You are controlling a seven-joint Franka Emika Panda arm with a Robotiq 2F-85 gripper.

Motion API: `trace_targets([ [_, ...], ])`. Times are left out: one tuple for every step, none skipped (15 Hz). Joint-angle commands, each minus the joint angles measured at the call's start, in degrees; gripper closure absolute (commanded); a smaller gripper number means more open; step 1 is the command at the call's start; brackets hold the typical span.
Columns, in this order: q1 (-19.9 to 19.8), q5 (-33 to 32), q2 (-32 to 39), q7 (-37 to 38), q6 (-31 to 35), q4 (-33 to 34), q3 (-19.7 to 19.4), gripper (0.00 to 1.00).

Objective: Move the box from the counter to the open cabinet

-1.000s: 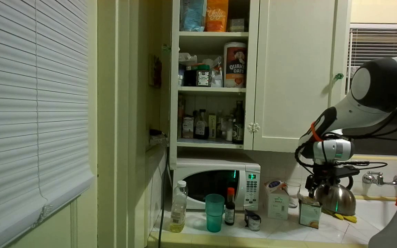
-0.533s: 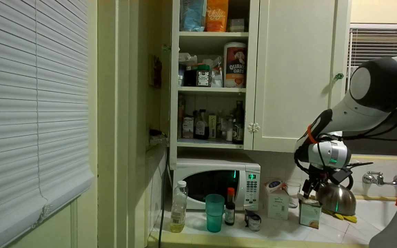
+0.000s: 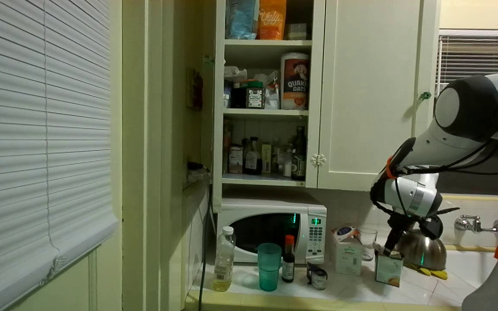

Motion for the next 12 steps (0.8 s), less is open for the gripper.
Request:
trace_targets([
  [-1.5,5.5,3.0,-9.6,0.6,1.6,0.0,0.00],
  [-1.7,7.3,3.6,-10.8,0.7,2.1,0.4,0.00],
  [-1.9,8.7,4.2,-12.0,0.6,2.6,0.7,0.00],
  [-2.0,9.9,4.7,-13.2,0.7,3.0,0.9,0.00],
  [-2.1,11.1,5.3,-14.7,0.8,3.5,1.2,0.00],
  [-2.3,12.4,5.9,-16.1,0.8,4.0,1.4,0.00],
  [-2.4,13.6,6.5,-17.6,1.0,4.5,1.7,0.01],
  [-2.6,14.2,7.2,-18.5,1.1,5.0,1.9,0.02],
  [-2.7,14.3,7.8,-19.1,1.1,5.5,1.9,0.03],
  [-3.0,14.3,8.4,-19.6,0.6,5.9,2.1,0.05],
  [-3.1,13.9,8.9,-20.0,0.5,6.1,2.1,0.09],
  [-3.2,13.8,9.4,-20.3,0.4,6.4,2.3,0.09],
])
